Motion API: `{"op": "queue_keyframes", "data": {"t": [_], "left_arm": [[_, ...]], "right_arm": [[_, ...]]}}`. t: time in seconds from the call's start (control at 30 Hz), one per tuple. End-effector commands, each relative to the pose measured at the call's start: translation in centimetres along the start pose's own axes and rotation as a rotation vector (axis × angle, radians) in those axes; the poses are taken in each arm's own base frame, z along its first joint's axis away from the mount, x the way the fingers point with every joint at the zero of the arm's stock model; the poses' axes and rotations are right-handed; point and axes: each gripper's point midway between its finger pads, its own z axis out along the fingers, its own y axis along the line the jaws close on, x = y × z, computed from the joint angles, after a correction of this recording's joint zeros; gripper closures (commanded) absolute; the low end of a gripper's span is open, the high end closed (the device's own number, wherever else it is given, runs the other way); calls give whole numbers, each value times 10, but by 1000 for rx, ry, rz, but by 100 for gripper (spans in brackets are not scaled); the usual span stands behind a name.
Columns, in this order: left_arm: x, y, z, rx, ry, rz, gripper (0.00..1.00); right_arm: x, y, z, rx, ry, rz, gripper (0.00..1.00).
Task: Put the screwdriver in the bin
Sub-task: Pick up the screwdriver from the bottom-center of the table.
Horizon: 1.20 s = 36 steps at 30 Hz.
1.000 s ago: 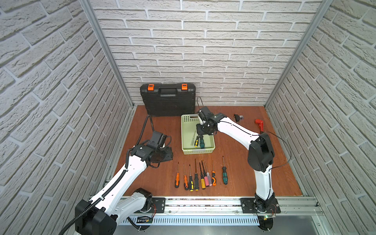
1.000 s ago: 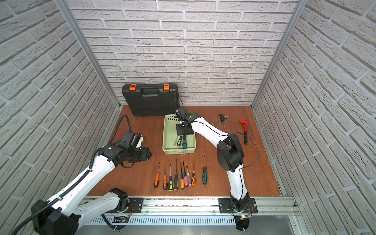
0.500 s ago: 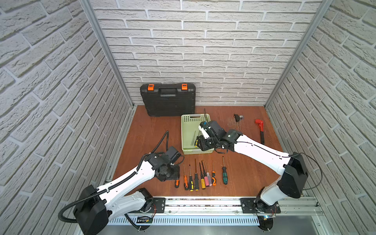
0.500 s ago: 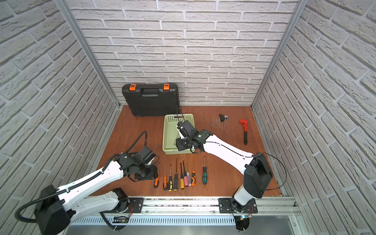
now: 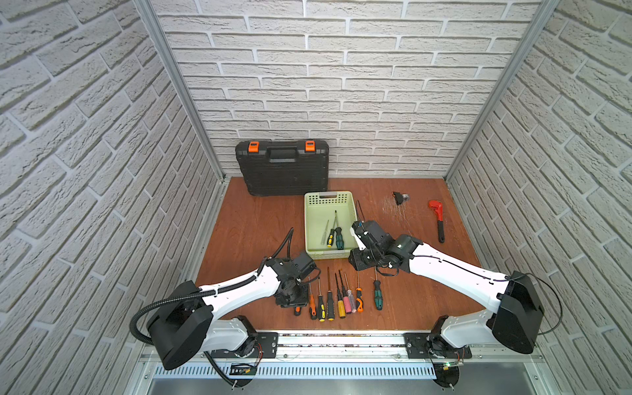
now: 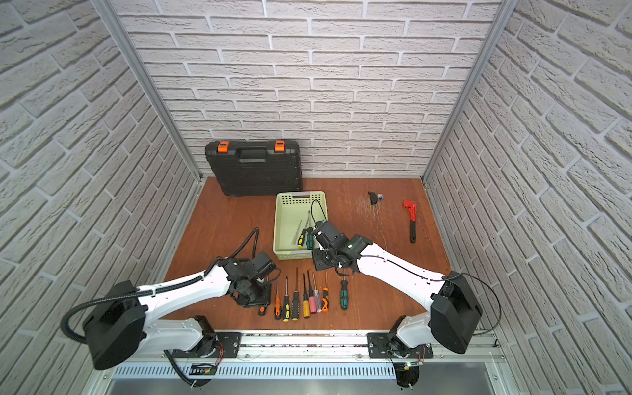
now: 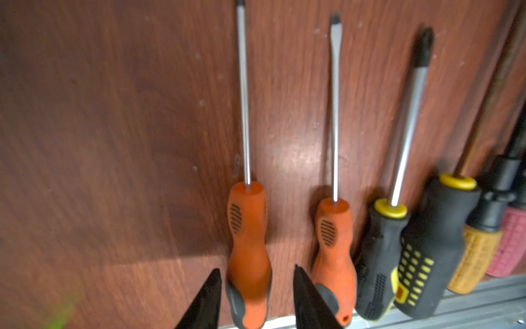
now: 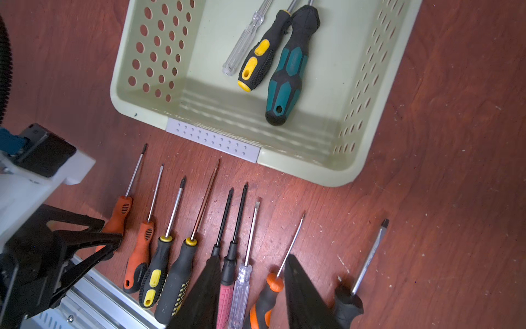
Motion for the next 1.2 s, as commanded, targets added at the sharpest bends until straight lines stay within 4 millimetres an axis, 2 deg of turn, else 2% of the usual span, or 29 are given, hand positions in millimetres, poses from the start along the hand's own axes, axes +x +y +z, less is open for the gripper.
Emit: {"op": "queue_keyframes", "data": {"t": [0.0, 0.03, 0.3, 0.37, 0.47, 0.5, 0.57, 0.77, 0.87, 0.93, 1.03, 1.17], "left_arm": [[-3, -2, 6, -4, -16, -2, 63], [-3, -2, 6, -9, -16, 0, 65], [5, 7, 19, -36, 2, -16, 69], [6, 8, 21, -41, -1, -20, 74], [6, 13, 19, -64, -7, -26, 87], [4, 14, 15, -68, -22, -26, 92], [-1, 14, 0, -66, -72, -24, 94], [-17, 10, -69, -15, -229, -20, 94], [-36, -5, -113, 46, -317, 2, 94], [-57, -22, -140, 112, -354, 28, 92], [-95, -43, -162, 149, -360, 85, 92], [-152, -70, -168, 117, -365, 191, 92]], "right_arm": [[-11, 7, -1, -26, -44, 17, 61], [-11, 6, 0, -21, -39, 16, 61], [-11, 4, 1, -7, -36, 6, 61], [-10, 4, 2, -9, -34, 9, 61], [-11, 6, 3, -15, -33, 8, 62], [-11, 6, 2, -15, -32, 6, 62], [-12, 5, 0, -4, -33, 6, 62], [-18, -2, -8, 41, -53, 8, 62], [-25, -3, -15, 46, -84, 10, 62], [-30, -4, -19, 53, -105, 12, 61], [-33, -5, -22, 61, -111, 9, 61], [-35, -3, -22, 49, -115, 9, 61]]}}
